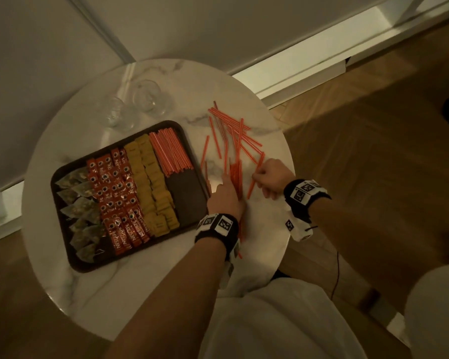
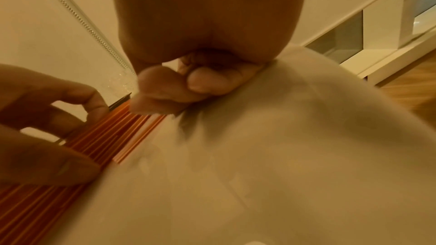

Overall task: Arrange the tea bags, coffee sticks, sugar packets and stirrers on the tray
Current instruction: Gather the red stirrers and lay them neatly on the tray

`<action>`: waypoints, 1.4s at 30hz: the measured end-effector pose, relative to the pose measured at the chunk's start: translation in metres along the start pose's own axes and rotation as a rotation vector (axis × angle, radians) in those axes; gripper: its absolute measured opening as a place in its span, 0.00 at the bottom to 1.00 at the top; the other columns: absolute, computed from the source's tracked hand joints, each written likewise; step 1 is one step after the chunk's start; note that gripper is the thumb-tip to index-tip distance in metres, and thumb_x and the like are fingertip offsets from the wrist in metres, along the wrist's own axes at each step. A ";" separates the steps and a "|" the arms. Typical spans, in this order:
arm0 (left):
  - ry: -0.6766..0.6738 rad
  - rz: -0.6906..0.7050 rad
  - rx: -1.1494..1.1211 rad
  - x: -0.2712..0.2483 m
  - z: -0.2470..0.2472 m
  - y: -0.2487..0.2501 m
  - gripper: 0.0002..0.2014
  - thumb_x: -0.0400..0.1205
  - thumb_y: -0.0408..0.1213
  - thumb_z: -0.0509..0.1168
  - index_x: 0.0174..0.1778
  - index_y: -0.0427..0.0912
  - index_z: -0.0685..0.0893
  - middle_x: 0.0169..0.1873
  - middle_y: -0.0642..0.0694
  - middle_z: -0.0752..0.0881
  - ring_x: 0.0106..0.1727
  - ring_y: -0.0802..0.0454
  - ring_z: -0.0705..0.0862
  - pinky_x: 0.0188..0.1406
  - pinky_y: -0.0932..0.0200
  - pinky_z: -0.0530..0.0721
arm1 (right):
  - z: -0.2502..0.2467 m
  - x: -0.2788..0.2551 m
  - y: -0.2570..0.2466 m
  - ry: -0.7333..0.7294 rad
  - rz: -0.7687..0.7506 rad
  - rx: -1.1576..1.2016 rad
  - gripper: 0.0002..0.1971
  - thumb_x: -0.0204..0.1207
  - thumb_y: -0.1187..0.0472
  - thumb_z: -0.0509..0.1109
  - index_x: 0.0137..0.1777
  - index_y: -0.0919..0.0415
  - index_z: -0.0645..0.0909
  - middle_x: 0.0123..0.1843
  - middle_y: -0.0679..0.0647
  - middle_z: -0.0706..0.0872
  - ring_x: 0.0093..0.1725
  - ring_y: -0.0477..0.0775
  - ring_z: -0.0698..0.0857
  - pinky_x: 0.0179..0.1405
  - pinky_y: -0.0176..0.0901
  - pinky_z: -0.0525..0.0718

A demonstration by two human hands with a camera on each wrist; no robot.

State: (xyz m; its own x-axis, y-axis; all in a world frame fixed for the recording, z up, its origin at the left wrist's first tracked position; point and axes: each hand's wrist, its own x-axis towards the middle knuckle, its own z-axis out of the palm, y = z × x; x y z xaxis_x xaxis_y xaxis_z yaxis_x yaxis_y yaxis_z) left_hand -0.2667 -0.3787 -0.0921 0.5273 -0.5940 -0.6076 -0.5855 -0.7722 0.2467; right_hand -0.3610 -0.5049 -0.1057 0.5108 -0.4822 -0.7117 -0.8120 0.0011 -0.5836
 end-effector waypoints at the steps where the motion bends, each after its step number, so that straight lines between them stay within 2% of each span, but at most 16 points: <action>1: 0.017 -0.009 -0.007 -0.004 0.002 -0.002 0.34 0.81 0.40 0.69 0.79 0.42 0.58 0.58 0.39 0.83 0.57 0.36 0.85 0.55 0.43 0.84 | 0.000 -0.001 0.000 -0.005 -0.008 -0.001 0.16 0.82 0.59 0.64 0.35 0.66 0.82 0.22 0.59 0.86 0.15 0.53 0.80 0.17 0.38 0.78; 5: 0.061 -0.057 -0.105 -0.024 0.016 -0.011 0.31 0.79 0.41 0.69 0.75 0.44 0.62 0.57 0.41 0.84 0.55 0.36 0.86 0.52 0.44 0.83 | 0.010 -0.009 0.010 0.007 -0.051 0.053 0.11 0.83 0.63 0.64 0.39 0.64 0.81 0.26 0.59 0.89 0.20 0.53 0.85 0.19 0.37 0.79; 7: 0.070 -0.101 -0.179 -0.030 0.022 -0.014 0.25 0.79 0.41 0.70 0.69 0.44 0.67 0.55 0.41 0.85 0.54 0.37 0.86 0.53 0.43 0.86 | 0.018 -0.014 0.019 0.045 -0.107 0.064 0.10 0.83 0.64 0.64 0.39 0.62 0.82 0.27 0.57 0.89 0.22 0.49 0.86 0.22 0.36 0.80; 9: 0.074 -0.133 -0.233 -0.031 0.026 -0.016 0.19 0.79 0.43 0.70 0.62 0.44 0.73 0.53 0.42 0.86 0.53 0.40 0.87 0.53 0.43 0.87 | 0.027 -0.020 0.027 0.046 -0.148 0.110 0.09 0.83 0.64 0.66 0.42 0.63 0.84 0.30 0.57 0.89 0.23 0.47 0.85 0.26 0.37 0.82; 13: 0.076 -0.089 -0.151 -0.034 0.030 -0.019 0.14 0.82 0.49 0.66 0.58 0.45 0.81 0.51 0.44 0.86 0.54 0.43 0.85 0.53 0.47 0.85 | 0.041 -0.031 0.034 0.025 -0.138 0.242 0.08 0.85 0.65 0.66 0.49 0.67 0.85 0.38 0.64 0.91 0.31 0.55 0.87 0.32 0.40 0.86; 18: 0.109 -0.023 -0.043 -0.043 0.039 -0.026 0.10 0.87 0.43 0.60 0.57 0.42 0.80 0.52 0.42 0.85 0.63 0.42 0.79 0.52 0.47 0.81 | 0.050 -0.041 0.030 -0.028 -0.100 0.358 0.09 0.84 0.66 0.67 0.52 0.74 0.85 0.43 0.68 0.91 0.38 0.59 0.91 0.44 0.52 0.90; 23: 0.117 0.052 0.037 -0.050 0.043 -0.036 0.11 0.89 0.41 0.55 0.58 0.40 0.78 0.56 0.41 0.84 0.64 0.41 0.77 0.54 0.47 0.78 | 0.061 -0.048 0.033 -0.052 -0.058 0.408 0.11 0.86 0.67 0.64 0.49 0.74 0.85 0.43 0.71 0.91 0.40 0.63 0.91 0.47 0.55 0.90; 27: 0.118 0.119 0.064 -0.064 0.042 -0.044 0.12 0.89 0.40 0.53 0.61 0.39 0.77 0.59 0.40 0.83 0.65 0.40 0.77 0.58 0.47 0.75 | 0.061 -0.049 0.034 -0.057 -0.016 0.425 0.10 0.86 0.68 0.63 0.51 0.74 0.85 0.43 0.70 0.91 0.38 0.60 0.92 0.46 0.53 0.91; 31: 0.155 0.130 0.036 -0.071 0.034 -0.053 0.15 0.91 0.43 0.51 0.62 0.39 0.78 0.60 0.40 0.83 0.64 0.41 0.77 0.61 0.47 0.73 | 0.059 -0.048 0.034 -0.087 0.000 0.421 0.09 0.85 0.70 0.63 0.55 0.74 0.84 0.41 0.66 0.91 0.37 0.58 0.92 0.41 0.47 0.92; 33: 0.112 0.152 -0.033 -0.070 0.032 -0.061 0.16 0.91 0.44 0.51 0.63 0.38 0.77 0.59 0.39 0.82 0.63 0.41 0.77 0.62 0.46 0.74 | 0.057 -0.048 0.034 -0.102 0.004 0.418 0.08 0.85 0.70 0.64 0.55 0.73 0.84 0.41 0.64 0.91 0.38 0.58 0.92 0.40 0.46 0.91; 36: -0.019 0.175 -0.225 -0.072 0.032 -0.080 0.17 0.90 0.44 0.52 0.66 0.37 0.76 0.58 0.38 0.84 0.59 0.40 0.82 0.59 0.44 0.81 | 0.055 -0.048 0.034 -0.111 -0.005 0.422 0.08 0.84 0.70 0.64 0.55 0.72 0.84 0.42 0.66 0.91 0.39 0.59 0.92 0.43 0.47 0.91; 38: -0.063 0.193 -0.329 -0.079 0.027 -0.091 0.16 0.90 0.43 0.53 0.68 0.37 0.75 0.56 0.40 0.85 0.55 0.43 0.84 0.54 0.52 0.81 | 0.053 -0.049 0.033 -0.105 -0.015 0.413 0.08 0.84 0.71 0.64 0.55 0.73 0.84 0.43 0.67 0.91 0.39 0.60 0.92 0.43 0.47 0.91; 40: -0.108 0.204 -0.378 -0.090 0.017 -0.098 0.12 0.91 0.41 0.54 0.62 0.37 0.76 0.51 0.45 0.83 0.48 0.49 0.82 0.46 0.61 0.75 | 0.052 -0.052 0.031 -0.088 -0.024 0.395 0.08 0.84 0.71 0.65 0.54 0.73 0.85 0.42 0.67 0.91 0.35 0.57 0.91 0.38 0.43 0.90; 42: -0.161 0.212 -0.378 -0.098 0.010 -0.105 0.09 0.91 0.43 0.54 0.55 0.41 0.74 0.48 0.45 0.83 0.44 0.50 0.81 0.44 0.59 0.76 | 0.049 -0.055 0.028 -0.064 -0.042 0.360 0.08 0.83 0.70 0.65 0.52 0.72 0.86 0.37 0.65 0.89 0.27 0.51 0.88 0.28 0.36 0.85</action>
State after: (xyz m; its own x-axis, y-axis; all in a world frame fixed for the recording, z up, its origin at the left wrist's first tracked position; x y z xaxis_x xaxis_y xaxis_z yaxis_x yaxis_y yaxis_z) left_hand -0.2627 -0.2373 -0.0661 0.3006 -0.7279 -0.6163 -0.3884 -0.6836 0.6179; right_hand -0.3978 -0.4350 -0.1019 0.5671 -0.4328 -0.7008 -0.6445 0.2966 -0.7047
